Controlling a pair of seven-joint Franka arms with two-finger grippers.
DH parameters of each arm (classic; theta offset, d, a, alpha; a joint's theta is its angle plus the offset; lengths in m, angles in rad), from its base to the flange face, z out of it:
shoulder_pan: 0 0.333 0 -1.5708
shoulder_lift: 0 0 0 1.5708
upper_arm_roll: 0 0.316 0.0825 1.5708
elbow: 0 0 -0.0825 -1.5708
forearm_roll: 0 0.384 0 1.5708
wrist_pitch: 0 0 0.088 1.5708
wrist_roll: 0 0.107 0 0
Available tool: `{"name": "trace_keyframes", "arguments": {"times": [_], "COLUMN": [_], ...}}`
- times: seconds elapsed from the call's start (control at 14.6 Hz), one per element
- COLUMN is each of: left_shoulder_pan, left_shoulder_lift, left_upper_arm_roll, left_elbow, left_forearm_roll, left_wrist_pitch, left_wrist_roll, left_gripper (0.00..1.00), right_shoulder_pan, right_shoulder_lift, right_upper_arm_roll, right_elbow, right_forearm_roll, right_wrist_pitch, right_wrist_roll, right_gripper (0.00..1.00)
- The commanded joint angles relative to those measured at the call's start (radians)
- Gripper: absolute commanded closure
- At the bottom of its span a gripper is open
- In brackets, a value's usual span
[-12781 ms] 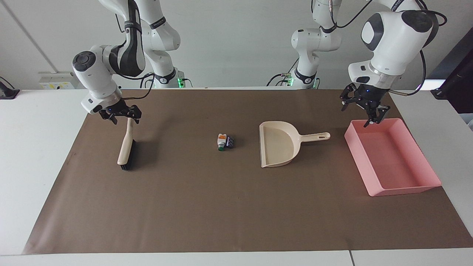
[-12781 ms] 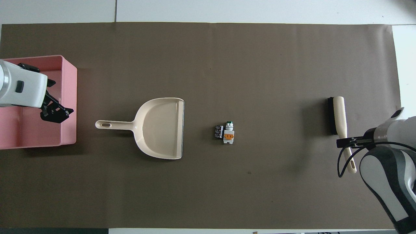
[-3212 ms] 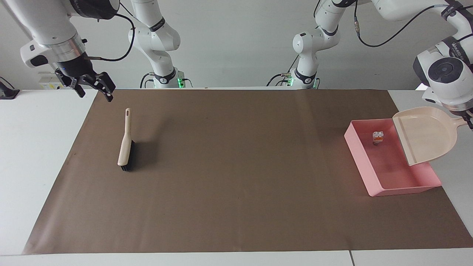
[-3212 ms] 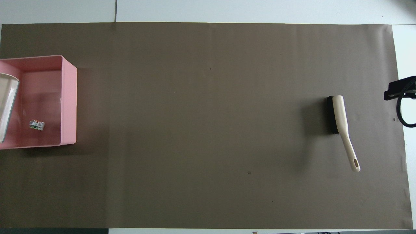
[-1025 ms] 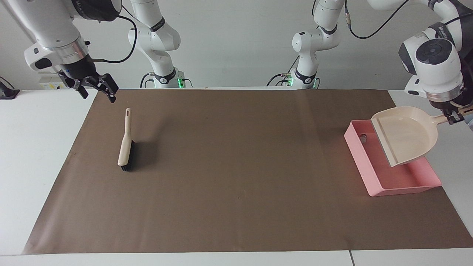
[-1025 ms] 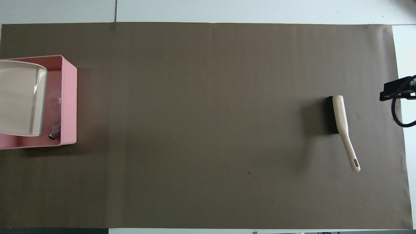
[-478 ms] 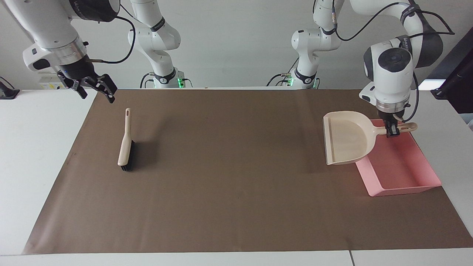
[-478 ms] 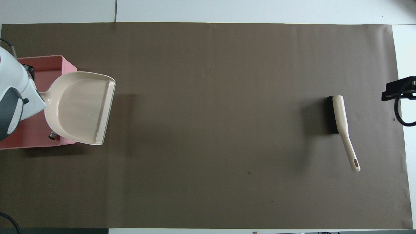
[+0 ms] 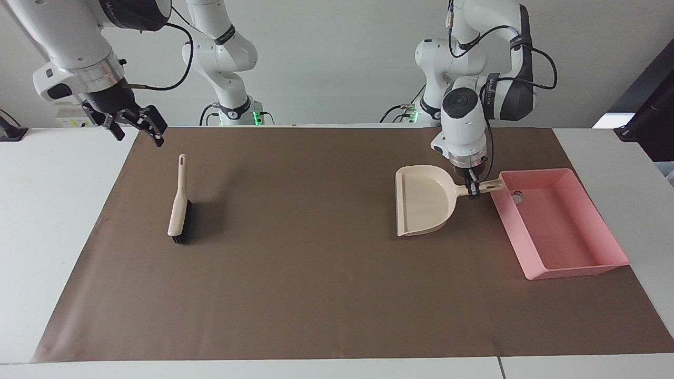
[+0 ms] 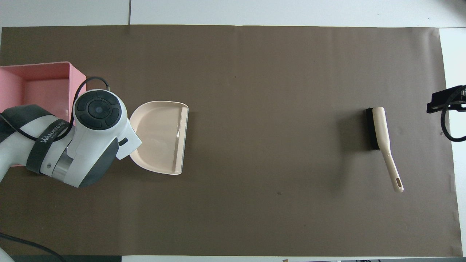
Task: Clean e-waste and dump in bin
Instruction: 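Lower the dustpan onto the table beside the bin with the left gripper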
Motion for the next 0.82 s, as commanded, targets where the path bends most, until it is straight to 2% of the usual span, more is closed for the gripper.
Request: {"name": "trace_keyframes", "arguments": {"times": [0.0, 0.21, 0.48, 0.75], "left_shoulder_pan": [-0.048, -0.053, -0.062, -0.064], "left_shoulder_lift": [0.007, 0.014, 0.029, 0.049], "left_upper_arm_roll": [0.02, 0.02, 0.02, 0.02], "left_elbow": [-0.058, -0.118, -0.13, -0.13], "left_forearm_roll": [-0.023, -0.022, -0.023, -0.037], "left_wrist_pitch": [0.09, 0.174, 0.19, 0.194], "left_wrist_roll": [-0.059, -0.078, -0.104, -0.173], "left_gripper": [1.0, 1.0, 1.0, 1.0], "right_shoulder_pan": [0.005, 0.005, 0.008, 0.019], "right_shoulder_lift": [-0.01, -0.01, -0.01, -0.005], "right_upper_arm_roll": [-0.008, -0.008, -0.006, 0.002], "right_elbow": [-0.003, -0.003, -0.004, -0.004], "right_forearm_roll": [0.013, 0.013, 0.018, 0.029], "right_wrist_pitch": [-0.011, -0.011, -0.011, 0.032], "right_wrist_roll": [0.012, 0.012, 0.006, -0.141], "right_gripper": [0.01, 0.01, 0.01, 0.01]}}
